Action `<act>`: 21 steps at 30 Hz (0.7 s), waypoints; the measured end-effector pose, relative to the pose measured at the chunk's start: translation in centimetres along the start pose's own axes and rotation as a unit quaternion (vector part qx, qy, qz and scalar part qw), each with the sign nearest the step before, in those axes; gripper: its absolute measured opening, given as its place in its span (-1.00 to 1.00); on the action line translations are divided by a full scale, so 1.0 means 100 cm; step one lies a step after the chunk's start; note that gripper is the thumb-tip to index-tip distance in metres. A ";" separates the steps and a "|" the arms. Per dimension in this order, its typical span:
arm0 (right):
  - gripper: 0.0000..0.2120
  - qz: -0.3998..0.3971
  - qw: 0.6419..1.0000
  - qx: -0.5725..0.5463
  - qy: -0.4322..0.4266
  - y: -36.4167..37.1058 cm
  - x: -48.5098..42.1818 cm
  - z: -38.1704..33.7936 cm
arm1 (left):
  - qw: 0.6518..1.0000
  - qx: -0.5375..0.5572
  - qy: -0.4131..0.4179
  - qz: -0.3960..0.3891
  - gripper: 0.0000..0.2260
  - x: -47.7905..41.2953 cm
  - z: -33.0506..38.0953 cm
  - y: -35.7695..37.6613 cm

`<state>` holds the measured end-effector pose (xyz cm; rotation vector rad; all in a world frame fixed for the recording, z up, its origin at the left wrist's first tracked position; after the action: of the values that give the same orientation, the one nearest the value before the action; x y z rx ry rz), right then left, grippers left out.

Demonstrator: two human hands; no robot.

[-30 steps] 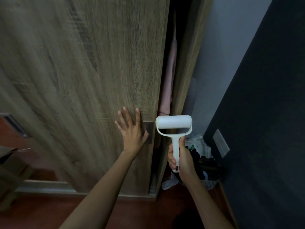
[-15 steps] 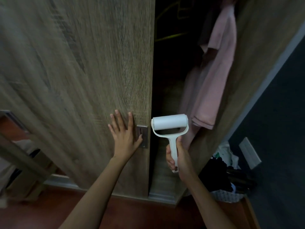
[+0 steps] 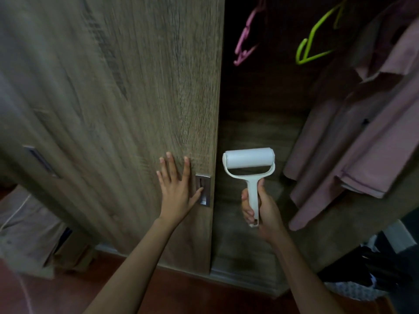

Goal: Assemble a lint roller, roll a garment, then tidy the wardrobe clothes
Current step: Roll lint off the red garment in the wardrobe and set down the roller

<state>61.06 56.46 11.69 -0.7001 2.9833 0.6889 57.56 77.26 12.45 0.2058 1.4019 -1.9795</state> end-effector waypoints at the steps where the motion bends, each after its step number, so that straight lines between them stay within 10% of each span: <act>1: -0.44 -0.011 1.000 -0.006 0.007 0.009 -0.003 0.004 | 1.000 -0.003 -0.002 -0.001 -0.11 -0.002 -0.010 -0.003; 21: -0.44 -0.083 0.995 -0.034 0.047 0.087 -0.048 0.034 | 0.997 -0.063 -0.043 -0.003 -0.06 -0.043 -0.139 -0.048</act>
<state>61.38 66.94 12.68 -0.9996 2.9510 0.7701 54.31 92.26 12.69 0.0585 1.4680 -1.8742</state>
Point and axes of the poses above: each hand's wrist, its own x-axis away from the middle knuckle, its own y-axis out of the palm, z = x × y, the point moved 8 cm from there along -x, towards the middle knuckle, and after that the axes turned 15 degrees about -y, right-handed, at the moved point
